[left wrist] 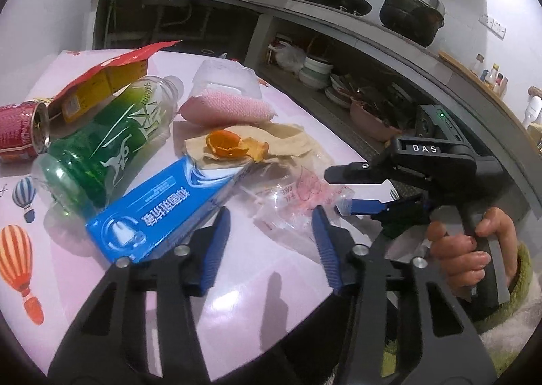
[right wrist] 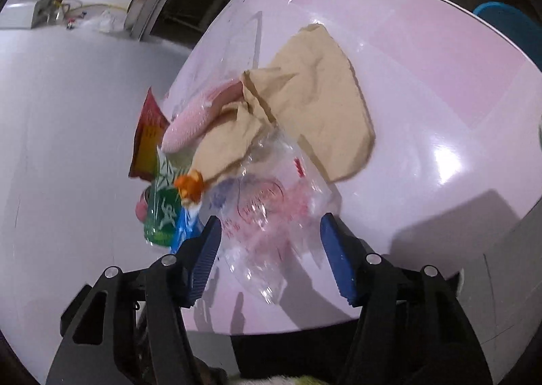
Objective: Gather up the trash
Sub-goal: 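Grasp the orange peel with the left tool while the right grasps a clear pink-printed bag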
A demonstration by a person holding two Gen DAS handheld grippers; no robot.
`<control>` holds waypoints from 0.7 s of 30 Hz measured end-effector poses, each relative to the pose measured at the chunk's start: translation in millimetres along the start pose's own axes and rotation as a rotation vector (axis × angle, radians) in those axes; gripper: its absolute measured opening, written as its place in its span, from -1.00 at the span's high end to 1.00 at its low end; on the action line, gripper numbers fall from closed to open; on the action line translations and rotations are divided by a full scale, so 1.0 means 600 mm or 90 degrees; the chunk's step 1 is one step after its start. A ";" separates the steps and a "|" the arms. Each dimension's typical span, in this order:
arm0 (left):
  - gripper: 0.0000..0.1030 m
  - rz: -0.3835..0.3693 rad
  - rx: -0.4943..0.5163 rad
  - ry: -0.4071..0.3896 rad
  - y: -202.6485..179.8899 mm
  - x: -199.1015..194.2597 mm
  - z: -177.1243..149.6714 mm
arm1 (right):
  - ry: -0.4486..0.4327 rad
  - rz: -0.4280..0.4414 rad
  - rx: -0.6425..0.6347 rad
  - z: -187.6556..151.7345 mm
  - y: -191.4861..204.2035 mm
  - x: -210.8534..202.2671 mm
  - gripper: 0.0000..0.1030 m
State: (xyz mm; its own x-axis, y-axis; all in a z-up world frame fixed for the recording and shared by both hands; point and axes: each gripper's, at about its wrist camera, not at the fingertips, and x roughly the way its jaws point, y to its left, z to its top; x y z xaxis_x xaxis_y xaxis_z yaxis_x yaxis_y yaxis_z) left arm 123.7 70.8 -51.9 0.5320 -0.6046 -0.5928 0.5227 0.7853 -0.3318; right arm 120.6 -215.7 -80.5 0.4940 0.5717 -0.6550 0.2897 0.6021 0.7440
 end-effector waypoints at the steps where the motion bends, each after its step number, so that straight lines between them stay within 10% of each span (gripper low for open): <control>1: 0.21 -0.004 -0.002 0.000 0.000 0.008 0.003 | -0.002 -0.004 0.012 -0.001 0.000 0.003 -0.07; 8: 0.51 -0.041 0.002 0.021 -0.015 0.053 0.014 | -0.007 -0.029 0.039 0.013 -0.010 0.023 0.57; 18: 0.48 0.014 0.024 0.012 -0.017 0.041 0.027 | 0.016 -0.076 -0.058 0.016 -0.010 0.000 0.64; 21: 0.17 0.066 0.043 0.010 -0.018 0.049 0.043 | 0.024 -0.086 -0.081 0.012 -0.019 -0.015 0.64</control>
State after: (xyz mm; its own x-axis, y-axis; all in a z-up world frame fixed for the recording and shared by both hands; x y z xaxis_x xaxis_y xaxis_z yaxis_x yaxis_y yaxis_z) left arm 151.0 41.0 -46.8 0.5755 -0.5177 -0.6331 0.5088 0.8327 -0.2184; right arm 118.8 -231.7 -82.1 0.4262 0.4997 -0.7541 0.2444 0.7390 0.6279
